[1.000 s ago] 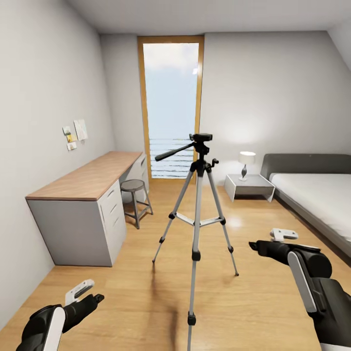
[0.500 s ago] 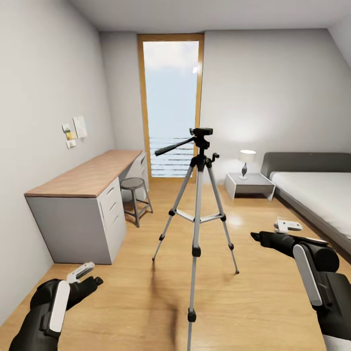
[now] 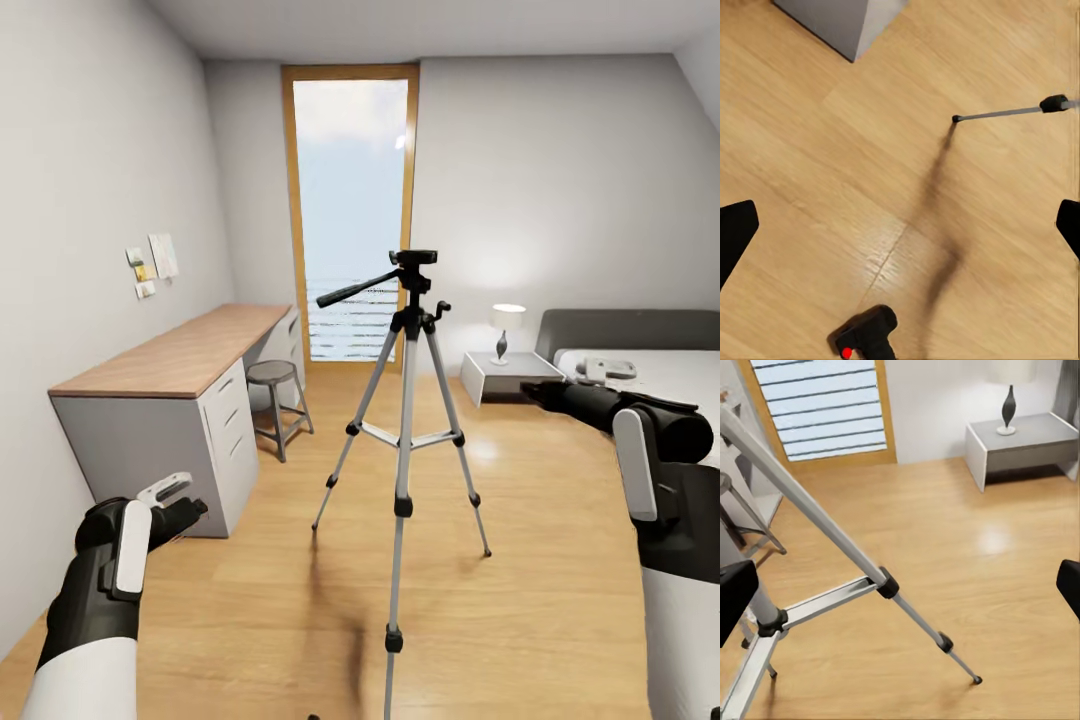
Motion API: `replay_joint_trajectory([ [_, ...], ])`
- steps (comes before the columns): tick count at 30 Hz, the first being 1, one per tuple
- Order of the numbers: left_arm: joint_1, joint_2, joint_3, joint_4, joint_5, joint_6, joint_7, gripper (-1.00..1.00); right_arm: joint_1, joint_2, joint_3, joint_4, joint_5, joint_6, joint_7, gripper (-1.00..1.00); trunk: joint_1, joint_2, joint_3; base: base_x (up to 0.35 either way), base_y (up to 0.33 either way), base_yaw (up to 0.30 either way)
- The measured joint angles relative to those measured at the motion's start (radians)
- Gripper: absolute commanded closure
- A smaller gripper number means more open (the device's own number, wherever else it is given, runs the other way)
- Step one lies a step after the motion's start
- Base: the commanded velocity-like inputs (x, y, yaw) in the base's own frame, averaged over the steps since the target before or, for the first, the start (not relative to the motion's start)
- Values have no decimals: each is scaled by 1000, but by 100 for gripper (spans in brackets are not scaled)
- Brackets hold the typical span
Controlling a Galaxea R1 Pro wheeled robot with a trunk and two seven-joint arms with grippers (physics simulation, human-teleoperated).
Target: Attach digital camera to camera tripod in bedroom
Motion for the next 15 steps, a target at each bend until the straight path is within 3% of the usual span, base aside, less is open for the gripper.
replay_joint_trajectory([
  [5, -50, 2, 0, 11, 1, 0, 10, -100, -55, 0, 4, -2, 0, 0, 0, -100, 19, -35, -16, 0, 0, 0],
  [15, -101, 1, -15, 50, -1, 0, 15, -100, -70, 2, 9, -8, 1, 0, 0, -100, 58, -105, -47, 0, 0, 0],
])
